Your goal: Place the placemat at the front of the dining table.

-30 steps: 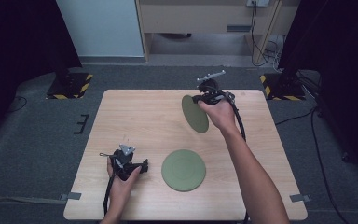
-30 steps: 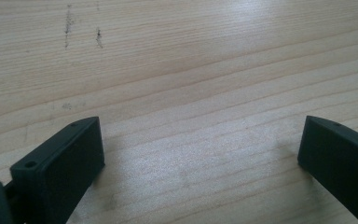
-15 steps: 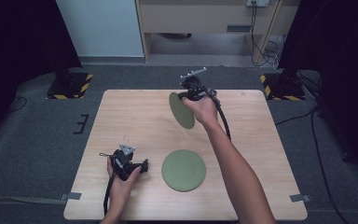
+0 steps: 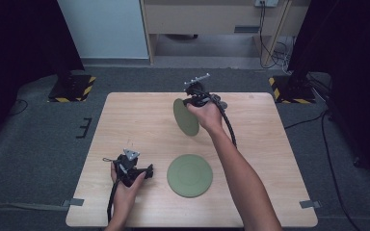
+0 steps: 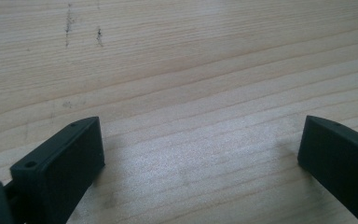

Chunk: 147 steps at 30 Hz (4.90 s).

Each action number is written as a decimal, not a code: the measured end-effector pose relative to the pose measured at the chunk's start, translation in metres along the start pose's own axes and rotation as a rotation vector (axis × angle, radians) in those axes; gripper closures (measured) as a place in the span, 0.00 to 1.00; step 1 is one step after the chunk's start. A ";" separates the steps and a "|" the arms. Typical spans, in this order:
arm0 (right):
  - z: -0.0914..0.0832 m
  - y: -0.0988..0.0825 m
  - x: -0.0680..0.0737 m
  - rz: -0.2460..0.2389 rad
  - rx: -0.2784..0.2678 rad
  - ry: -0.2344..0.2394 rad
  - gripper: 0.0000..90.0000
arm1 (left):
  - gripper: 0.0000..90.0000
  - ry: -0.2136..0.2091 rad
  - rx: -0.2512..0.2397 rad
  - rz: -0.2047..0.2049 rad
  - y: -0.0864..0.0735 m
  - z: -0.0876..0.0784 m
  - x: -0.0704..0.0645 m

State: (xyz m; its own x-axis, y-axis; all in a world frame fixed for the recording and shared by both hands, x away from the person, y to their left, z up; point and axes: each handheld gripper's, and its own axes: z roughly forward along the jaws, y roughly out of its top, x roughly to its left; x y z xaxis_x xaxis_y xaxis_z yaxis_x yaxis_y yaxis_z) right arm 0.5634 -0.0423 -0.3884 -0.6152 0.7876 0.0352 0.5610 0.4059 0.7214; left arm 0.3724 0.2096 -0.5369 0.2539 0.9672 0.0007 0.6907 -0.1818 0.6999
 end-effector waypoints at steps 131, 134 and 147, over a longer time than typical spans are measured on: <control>0.003 -0.139 -0.134 0.259 0.030 -0.228 0.85 | 0.00 0.002 0.001 0.003 0.001 0.000 -0.001; 0.000 -0.138 -0.135 0.261 0.025 -0.235 0.83 | 0.00 0.002 0.001 0.003 0.001 0.000 -0.001; -0.009 -0.136 -0.140 0.295 -0.002 -0.289 0.40 | 0.00 0.000 0.002 0.001 0.001 0.001 -0.001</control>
State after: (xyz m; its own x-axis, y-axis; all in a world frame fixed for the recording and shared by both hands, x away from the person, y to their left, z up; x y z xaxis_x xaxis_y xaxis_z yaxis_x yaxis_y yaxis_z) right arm 0.5683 -0.2114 -0.4852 -0.2465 0.9681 0.0452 0.6891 0.1423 0.7105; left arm 0.3731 0.2084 -0.5368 0.2546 0.9670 0.0019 0.6920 -0.1836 0.6982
